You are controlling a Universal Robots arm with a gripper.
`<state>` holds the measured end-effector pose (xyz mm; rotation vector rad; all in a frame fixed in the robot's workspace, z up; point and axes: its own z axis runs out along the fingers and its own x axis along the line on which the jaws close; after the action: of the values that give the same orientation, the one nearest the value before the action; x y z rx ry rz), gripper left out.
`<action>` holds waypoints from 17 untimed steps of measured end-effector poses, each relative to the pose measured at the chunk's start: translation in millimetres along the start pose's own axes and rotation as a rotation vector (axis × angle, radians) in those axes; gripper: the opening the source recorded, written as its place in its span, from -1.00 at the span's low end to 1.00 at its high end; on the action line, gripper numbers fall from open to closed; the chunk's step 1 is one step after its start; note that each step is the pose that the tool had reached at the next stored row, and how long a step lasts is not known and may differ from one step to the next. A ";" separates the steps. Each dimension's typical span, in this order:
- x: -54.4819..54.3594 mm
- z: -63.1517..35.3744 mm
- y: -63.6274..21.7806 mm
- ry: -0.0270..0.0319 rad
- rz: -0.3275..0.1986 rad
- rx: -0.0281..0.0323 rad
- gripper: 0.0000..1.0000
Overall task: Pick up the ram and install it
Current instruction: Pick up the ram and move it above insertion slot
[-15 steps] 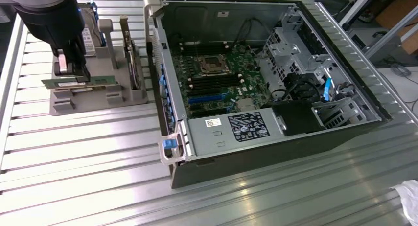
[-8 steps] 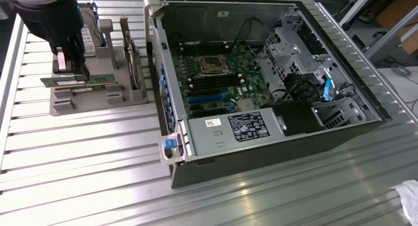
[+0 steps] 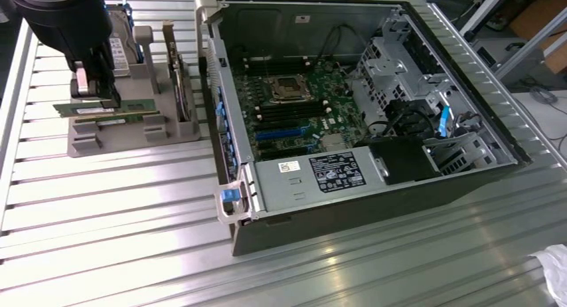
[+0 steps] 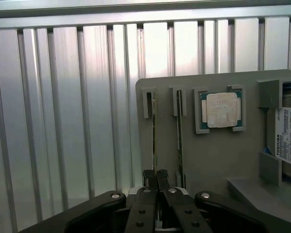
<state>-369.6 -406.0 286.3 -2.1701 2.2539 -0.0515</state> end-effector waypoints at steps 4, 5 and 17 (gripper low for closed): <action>0.0 -2.5 0.0 0.0001 0.000 -0.0001 -0.76; 0.1 -3.1 -0.1 0.0001 0.000 -0.0001 -0.76; 0.1 -7.8 -0.2 0.0000 0.000 -0.0001 -0.76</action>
<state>-369.6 -406.0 294.2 -2.1701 2.2540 -0.0515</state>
